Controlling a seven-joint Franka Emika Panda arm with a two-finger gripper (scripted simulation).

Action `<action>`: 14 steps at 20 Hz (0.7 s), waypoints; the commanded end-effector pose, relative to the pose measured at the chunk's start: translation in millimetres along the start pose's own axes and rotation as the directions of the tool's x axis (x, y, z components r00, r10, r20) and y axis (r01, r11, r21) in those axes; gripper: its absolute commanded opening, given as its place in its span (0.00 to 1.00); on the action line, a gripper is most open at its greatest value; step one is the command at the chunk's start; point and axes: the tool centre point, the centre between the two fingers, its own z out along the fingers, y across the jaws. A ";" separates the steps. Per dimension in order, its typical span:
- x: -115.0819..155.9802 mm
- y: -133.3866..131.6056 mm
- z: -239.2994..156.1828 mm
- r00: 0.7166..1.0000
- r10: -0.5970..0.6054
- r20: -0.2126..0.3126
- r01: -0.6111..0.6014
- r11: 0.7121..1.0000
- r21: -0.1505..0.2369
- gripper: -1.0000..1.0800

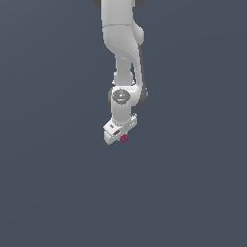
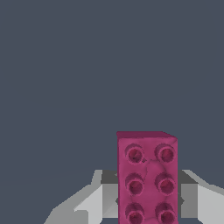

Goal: Pick up the object and move it to a goal position.

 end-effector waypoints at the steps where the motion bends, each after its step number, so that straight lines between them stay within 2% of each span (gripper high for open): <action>1: 0.2 -0.3 0.4 1.000 -0.001 0.000 0.001 1.000 0.000 0.00; 14: 11.4 -3.2 -15.9 1.000 -0.001 0.000 0.001 1.000 0.000 0.00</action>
